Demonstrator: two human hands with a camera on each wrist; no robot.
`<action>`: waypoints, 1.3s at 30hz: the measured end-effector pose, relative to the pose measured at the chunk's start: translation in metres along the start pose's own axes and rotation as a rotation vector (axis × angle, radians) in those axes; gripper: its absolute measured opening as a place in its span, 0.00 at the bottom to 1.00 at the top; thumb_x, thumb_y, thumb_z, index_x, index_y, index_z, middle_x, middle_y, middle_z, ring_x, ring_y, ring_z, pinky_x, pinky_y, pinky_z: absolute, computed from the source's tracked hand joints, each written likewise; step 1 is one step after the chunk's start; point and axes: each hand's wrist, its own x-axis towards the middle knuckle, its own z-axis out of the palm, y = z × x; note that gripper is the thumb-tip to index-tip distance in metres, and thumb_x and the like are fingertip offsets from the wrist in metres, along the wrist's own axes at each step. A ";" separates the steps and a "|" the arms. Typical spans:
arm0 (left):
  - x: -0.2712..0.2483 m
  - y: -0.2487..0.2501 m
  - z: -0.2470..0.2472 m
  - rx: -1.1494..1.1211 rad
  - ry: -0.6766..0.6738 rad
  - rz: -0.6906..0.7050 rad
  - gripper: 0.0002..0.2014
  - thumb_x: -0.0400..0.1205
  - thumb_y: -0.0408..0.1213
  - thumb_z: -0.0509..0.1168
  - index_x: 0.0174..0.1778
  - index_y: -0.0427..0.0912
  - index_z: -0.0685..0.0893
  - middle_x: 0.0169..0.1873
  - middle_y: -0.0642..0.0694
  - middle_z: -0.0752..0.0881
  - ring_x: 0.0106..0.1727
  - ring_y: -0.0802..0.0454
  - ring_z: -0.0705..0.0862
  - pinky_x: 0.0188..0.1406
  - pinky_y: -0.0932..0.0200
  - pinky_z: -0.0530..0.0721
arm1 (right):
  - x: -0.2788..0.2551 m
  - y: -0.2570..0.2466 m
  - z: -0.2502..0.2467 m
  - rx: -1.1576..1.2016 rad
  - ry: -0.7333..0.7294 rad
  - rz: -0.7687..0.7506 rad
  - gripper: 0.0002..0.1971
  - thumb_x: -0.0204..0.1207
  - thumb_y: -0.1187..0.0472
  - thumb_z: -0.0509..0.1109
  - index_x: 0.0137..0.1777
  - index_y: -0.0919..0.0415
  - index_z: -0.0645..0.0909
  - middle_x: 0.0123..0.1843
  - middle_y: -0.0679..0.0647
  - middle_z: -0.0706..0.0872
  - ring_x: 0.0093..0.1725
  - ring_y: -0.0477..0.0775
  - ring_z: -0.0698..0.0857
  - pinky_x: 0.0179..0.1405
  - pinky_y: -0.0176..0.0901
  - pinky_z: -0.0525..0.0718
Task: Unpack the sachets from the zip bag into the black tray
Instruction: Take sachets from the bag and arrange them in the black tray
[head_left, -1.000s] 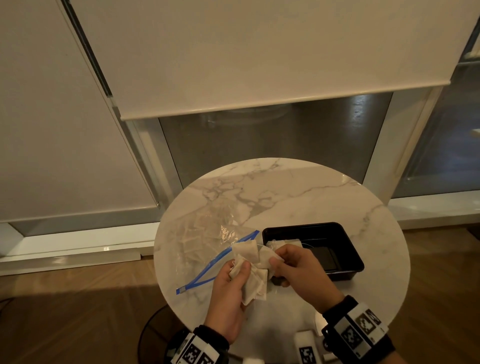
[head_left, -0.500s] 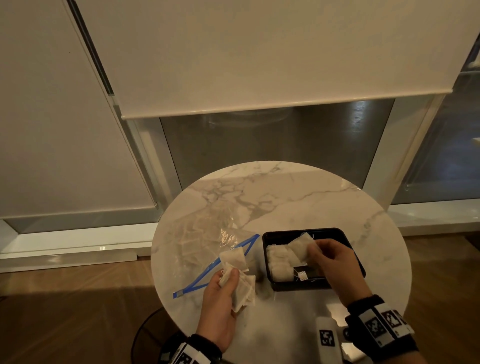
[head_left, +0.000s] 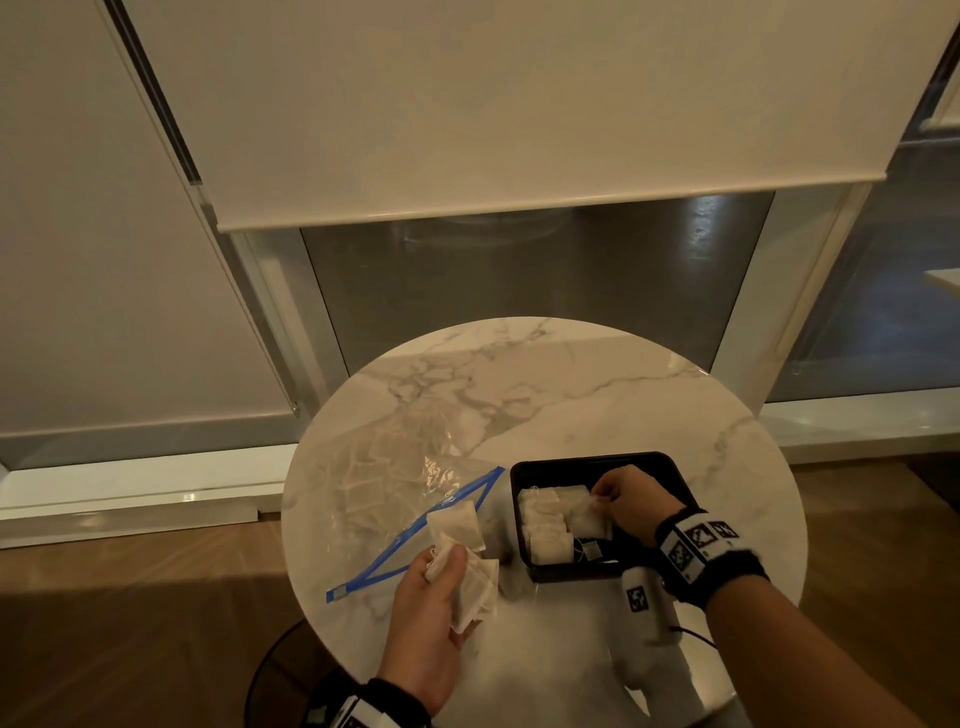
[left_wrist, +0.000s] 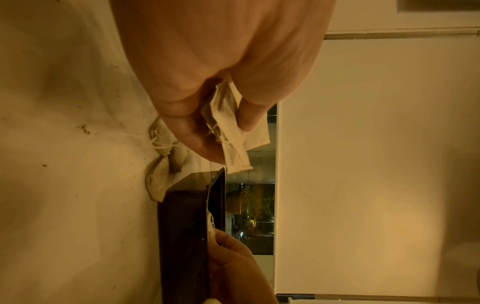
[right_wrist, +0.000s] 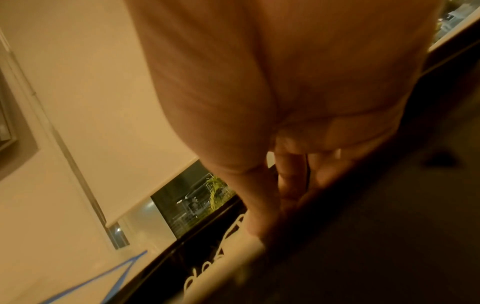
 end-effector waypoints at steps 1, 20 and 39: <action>0.000 -0.001 0.000 0.004 0.002 0.002 0.10 0.85 0.36 0.68 0.61 0.40 0.86 0.51 0.37 0.92 0.48 0.43 0.90 0.36 0.51 0.88 | 0.002 -0.002 0.001 -0.024 -0.017 0.007 0.05 0.81 0.59 0.72 0.53 0.57 0.88 0.42 0.48 0.85 0.47 0.50 0.85 0.50 0.40 0.81; -0.002 0.001 -0.002 0.015 0.032 -0.007 0.09 0.85 0.36 0.67 0.61 0.43 0.86 0.51 0.39 0.92 0.53 0.40 0.89 0.46 0.46 0.89 | 0.006 -0.008 0.001 -0.029 -0.022 0.117 0.21 0.70 0.59 0.82 0.62 0.52 0.80 0.56 0.52 0.83 0.55 0.53 0.84 0.57 0.43 0.85; 0.001 -0.001 -0.001 0.039 0.042 0.004 0.08 0.85 0.35 0.67 0.59 0.42 0.87 0.48 0.39 0.93 0.51 0.40 0.89 0.44 0.47 0.88 | 0.001 -0.017 0.008 -0.001 -0.008 0.212 0.26 0.64 0.60 0.86 0.59 0.55 0.78 0.57 0.55 0.85 0.55 0.57 0.84 0.56 0.49 0.87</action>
